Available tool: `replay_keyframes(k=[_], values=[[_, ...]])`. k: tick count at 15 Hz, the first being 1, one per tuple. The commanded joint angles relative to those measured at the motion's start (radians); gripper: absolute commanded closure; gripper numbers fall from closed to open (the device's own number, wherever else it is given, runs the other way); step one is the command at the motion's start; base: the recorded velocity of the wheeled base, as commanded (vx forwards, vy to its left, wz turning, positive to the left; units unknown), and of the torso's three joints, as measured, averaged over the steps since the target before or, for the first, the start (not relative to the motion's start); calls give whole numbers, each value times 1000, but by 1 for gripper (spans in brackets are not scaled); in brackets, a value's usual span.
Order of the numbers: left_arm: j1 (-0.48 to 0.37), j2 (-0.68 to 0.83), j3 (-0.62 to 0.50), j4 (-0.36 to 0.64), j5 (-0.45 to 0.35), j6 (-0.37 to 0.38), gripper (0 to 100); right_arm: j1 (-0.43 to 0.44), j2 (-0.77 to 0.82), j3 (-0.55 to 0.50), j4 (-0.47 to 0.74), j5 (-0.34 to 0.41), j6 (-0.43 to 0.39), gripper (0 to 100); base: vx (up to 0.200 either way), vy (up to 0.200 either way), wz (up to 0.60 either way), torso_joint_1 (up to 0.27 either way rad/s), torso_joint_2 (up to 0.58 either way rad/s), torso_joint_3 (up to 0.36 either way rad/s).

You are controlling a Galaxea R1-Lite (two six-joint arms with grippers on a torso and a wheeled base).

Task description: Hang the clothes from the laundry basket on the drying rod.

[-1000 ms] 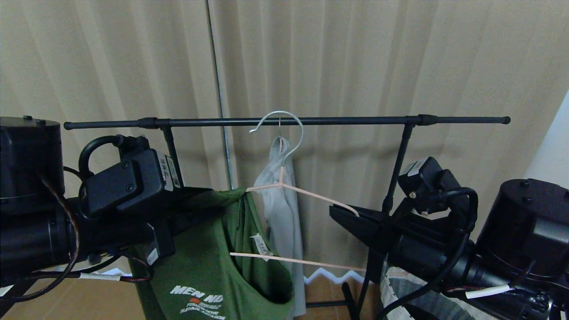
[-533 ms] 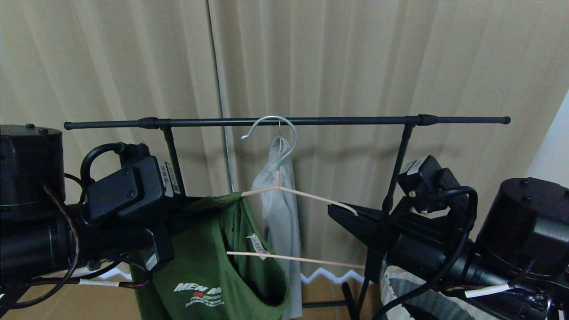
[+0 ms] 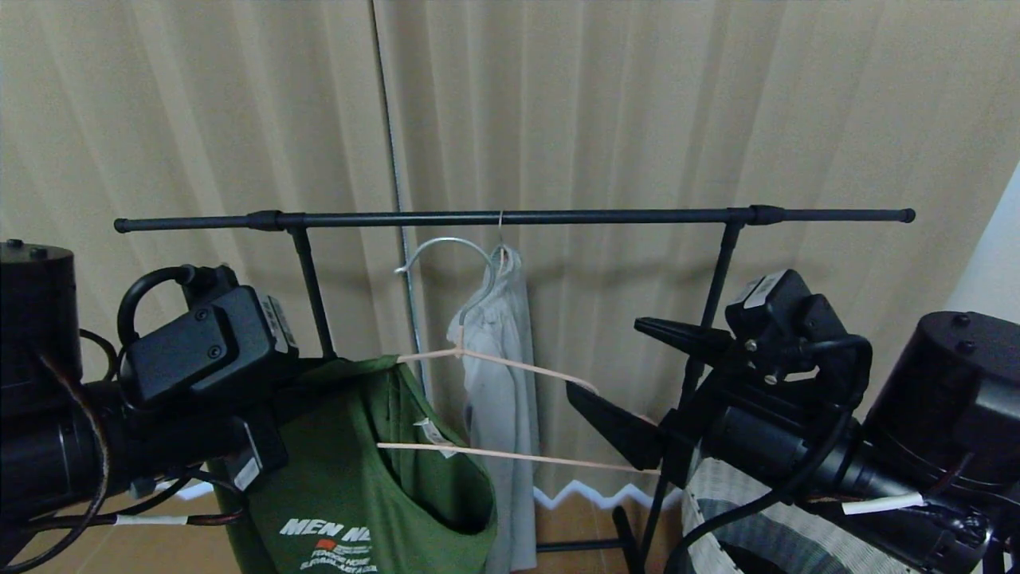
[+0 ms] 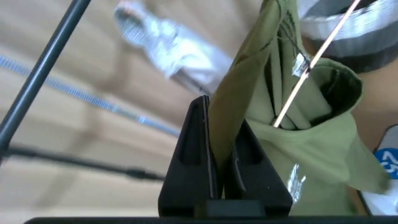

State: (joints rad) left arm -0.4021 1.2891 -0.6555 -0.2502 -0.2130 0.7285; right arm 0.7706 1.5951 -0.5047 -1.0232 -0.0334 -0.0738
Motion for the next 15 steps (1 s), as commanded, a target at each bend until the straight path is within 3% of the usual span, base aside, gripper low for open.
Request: replay_keyframes(k=[1, 6, 8, 10, 12, 15], values=[[3, -47, 19, -1, 26, -55, 100, -21, -1, 23, -20, 0, -15, 0, 0, 0, 0, 0, 0, 0], [-15, -57, -9, -6, 121, -274, 100, -62, -24, 67, -17, -11, -18, 0, 0, 0, 0, 0, 0, 0], [-76, -51, -12, -95, 124, -362, 100, -67, -30, 103, -11, -10, -17, 0, 0, 0, 0, 0, 0, 0], [-101, -16, -36, -146, 159, -373, 100, -56, -20, 115, -12, -8, -14, 0, 0, 0, 0, 0, 0, 0], [-113, 36, -85, -150, 251, -388, 100, -48, -23, 112, -14, -8, -14, 0, 0, 0, 0, 0, 0, 0], [-159, 65, -105, -201, 268, -446, 100, -21, -11, 110, -14, -6, -9, 0, 0, 0, 0, 0, 0, 0]])
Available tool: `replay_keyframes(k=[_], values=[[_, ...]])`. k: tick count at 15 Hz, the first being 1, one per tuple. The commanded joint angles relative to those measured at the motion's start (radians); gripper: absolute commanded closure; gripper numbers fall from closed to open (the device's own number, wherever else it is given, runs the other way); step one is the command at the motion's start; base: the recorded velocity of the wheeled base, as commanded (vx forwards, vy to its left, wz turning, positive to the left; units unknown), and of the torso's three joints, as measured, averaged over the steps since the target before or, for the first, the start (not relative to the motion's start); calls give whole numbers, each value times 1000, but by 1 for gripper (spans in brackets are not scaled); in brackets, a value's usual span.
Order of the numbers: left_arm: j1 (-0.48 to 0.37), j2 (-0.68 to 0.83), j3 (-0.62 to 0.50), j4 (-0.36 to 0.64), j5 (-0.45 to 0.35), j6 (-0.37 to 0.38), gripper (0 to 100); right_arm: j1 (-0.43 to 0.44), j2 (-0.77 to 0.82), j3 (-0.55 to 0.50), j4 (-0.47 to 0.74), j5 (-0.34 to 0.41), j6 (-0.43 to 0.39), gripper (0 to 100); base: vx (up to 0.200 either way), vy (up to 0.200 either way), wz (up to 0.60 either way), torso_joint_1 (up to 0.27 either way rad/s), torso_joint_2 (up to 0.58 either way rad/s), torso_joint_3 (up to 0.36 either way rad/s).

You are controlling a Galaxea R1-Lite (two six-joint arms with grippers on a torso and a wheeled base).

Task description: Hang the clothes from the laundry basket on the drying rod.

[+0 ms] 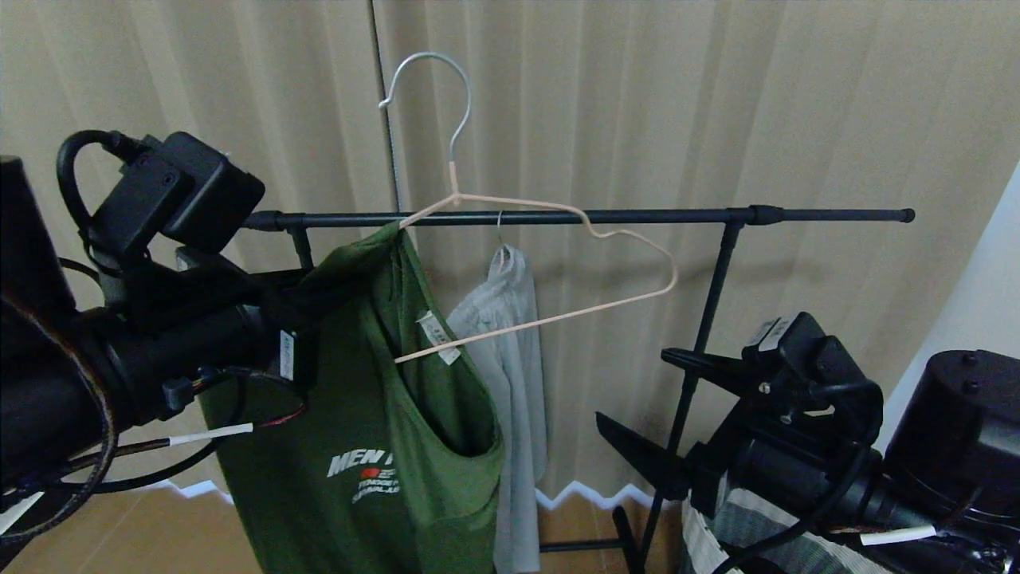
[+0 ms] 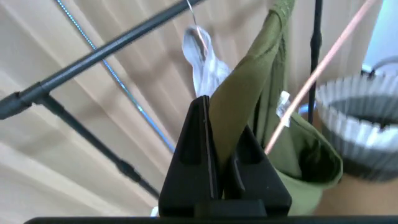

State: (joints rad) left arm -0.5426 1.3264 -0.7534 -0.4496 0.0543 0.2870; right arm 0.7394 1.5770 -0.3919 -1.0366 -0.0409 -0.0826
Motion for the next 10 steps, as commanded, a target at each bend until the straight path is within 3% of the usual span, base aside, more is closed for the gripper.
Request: replay_keyframes(k=[1, 4, 10], values=[[-39, 28, -3, -27, -1, -12, 100, 14, 29, -10, -5, 1, 3, 0, 0, 0, 0, 0, 0, 0], [-68, 31, -7, -75, -4, -14, 100, 55, 90, -76, -3, -1, 38, 0, 0, 0, 0, 0, 0, 0], [-103, 47, -7, -115, -4, -12, 100, 54, 216, -179, -5, -8, 44, 0, 0, 0, 0, 0, 0, 0]])
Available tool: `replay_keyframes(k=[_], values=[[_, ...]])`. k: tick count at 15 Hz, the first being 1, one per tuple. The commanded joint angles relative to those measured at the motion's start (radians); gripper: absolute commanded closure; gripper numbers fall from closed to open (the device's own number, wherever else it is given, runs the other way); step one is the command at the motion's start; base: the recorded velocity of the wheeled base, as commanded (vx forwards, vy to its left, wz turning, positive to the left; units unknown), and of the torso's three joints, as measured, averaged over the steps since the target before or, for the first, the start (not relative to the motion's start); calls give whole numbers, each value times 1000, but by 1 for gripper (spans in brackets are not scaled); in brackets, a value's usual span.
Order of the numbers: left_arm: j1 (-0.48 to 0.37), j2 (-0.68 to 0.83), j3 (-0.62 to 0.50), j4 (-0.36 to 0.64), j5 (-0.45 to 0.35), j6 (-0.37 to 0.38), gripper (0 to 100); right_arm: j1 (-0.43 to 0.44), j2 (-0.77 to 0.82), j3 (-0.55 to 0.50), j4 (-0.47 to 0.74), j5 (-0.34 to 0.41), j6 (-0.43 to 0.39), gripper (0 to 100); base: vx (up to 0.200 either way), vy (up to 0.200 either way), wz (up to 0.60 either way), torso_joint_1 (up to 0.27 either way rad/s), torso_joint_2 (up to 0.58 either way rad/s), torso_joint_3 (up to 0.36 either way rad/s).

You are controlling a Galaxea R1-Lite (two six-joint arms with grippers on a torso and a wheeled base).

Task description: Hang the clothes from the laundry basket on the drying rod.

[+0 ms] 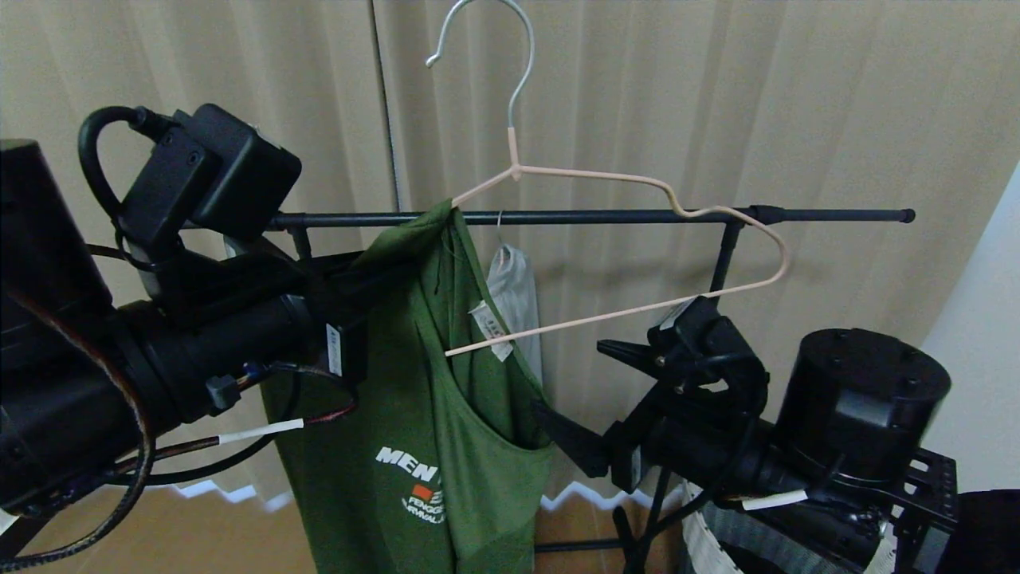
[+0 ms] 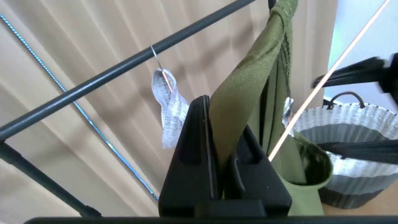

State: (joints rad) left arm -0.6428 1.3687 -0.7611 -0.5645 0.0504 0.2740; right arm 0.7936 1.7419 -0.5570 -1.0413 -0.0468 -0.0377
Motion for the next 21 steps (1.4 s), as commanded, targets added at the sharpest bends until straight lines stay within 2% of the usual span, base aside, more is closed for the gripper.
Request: replay_keyframes(k=[1, 3, 6, 9, 13, 18, 21], values=[[-6, 4, 0, 0, 0, 1, 100, -1, 65, -17, -2, -8, -1, 0, 0, 0, 0, 0, 0, 0], [-20, 0, 2, -2, 0, 4, 100, -17, 99, -34, 0, -48, -1, 0, 0, 0, 0, 0, 0, 0], [-21, -2, 2, -2, 0, 4, 100, -50, 123, -18, 0, -64, 2, 0, 0, 0, 0, 0, 0, 0], [-14, -3, 3, -2, 2, 8, 100, -76, 105, 29, -2, -111, 7, 0, 0, 0, 0, 0, 0, 0], [22, -13, 5, 0, 2, 14, 100, -139, 50, 94, -3, -113, 9, 0, 0, 0, 0, 0, 0, 0], [68, -26, 120, 0, 3, 171, 100, -246, -28, 161, -8, -116, 25, 0, 0, 0, 0, 0, 0, 0], [74, -37, 155, 0, 3, 226, 100, -320, -32, 239, -123, -116, 19, 0, 0, 0, 0, 0, 0, 0]])
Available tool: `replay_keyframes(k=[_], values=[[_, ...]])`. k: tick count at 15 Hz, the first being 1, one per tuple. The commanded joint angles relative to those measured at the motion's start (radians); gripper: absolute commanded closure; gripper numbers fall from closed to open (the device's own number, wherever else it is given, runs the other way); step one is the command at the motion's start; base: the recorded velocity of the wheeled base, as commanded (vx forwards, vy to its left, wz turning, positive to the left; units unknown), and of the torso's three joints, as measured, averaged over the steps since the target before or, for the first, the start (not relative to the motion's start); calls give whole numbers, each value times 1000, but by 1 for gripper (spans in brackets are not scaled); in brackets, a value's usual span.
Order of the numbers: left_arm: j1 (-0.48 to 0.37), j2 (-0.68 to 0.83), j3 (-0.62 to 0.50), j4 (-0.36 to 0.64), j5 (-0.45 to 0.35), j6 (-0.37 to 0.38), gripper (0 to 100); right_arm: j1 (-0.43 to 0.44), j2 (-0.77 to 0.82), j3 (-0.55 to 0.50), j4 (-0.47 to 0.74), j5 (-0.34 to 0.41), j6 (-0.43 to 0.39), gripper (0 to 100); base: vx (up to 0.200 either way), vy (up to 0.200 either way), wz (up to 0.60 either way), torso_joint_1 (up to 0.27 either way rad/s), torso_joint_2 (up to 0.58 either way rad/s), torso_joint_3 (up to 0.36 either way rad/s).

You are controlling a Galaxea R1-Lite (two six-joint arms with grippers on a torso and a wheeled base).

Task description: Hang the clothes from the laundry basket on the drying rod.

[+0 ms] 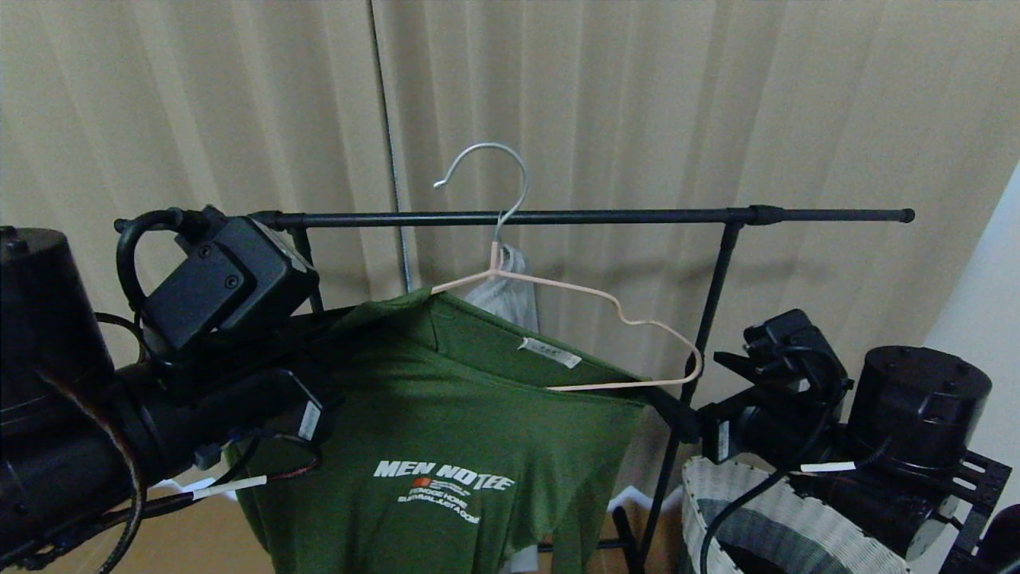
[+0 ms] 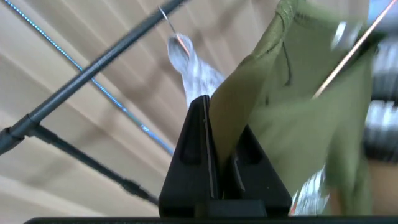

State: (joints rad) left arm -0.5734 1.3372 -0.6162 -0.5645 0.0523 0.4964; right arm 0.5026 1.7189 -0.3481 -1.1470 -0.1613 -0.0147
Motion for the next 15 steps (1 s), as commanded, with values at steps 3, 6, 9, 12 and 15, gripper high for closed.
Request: replay_keyframes(k=[3, 6, 9, 12, 15], values=[[30, -6, 13, 0, 3, 27, 100, -39, 4, 78, -63, -3, -2, 0, 0, 0, 0, 0, 0, 0], [35, -6, 27, 0, 6, 45, 100, -52, 5, 80, -102, -1, -2, 0, 0, 0, 0, 0, 0, 0], [76, -7, 41, 0, 6, 114, 100, -52, 7, 80, -105, -1, -1, 0, 0, 0, 0, 0, 0, 0], [125, -9, 49, 0, 30, 179, 100, -58, 7, 86, -105, 6, 2, 0, 0, 0, 0, 0, 0, 0], [116, -4, 61, 0, 30, 185, 100, -53, 8, 84, -158, 6, -1, 0, 0, 0, 0, 0, 0, 0]])
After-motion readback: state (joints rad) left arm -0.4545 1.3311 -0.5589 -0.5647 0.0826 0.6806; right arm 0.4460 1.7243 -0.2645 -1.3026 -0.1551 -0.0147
